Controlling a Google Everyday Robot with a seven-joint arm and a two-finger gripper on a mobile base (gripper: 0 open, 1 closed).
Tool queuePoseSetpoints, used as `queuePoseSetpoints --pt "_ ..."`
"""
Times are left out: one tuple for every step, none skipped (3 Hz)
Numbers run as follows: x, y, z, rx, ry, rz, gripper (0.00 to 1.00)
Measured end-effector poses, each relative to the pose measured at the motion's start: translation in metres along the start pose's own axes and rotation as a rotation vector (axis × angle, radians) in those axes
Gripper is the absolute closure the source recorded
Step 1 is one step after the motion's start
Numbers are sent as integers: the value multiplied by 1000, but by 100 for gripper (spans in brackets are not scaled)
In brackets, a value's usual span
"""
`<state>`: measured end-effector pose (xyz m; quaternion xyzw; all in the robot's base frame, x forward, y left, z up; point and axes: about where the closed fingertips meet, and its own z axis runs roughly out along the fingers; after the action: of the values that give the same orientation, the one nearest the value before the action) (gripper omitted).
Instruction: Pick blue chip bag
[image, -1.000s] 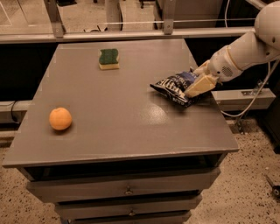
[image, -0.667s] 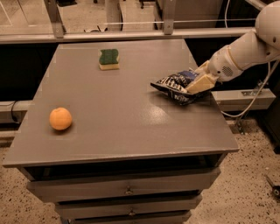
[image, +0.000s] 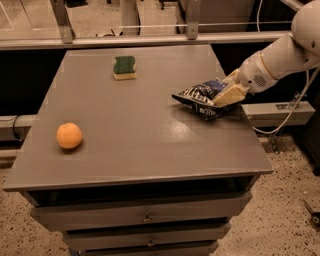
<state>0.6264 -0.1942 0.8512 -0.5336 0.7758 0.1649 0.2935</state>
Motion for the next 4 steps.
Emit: queuePoseSetpoints --pt "0 0 0 0 0 0 100" --pt "0 0 -1 0 -1 0 100" --pt "-1 0 -1 0 -1 0 100" --pt "-1 0 -1 0 -1 0 74"
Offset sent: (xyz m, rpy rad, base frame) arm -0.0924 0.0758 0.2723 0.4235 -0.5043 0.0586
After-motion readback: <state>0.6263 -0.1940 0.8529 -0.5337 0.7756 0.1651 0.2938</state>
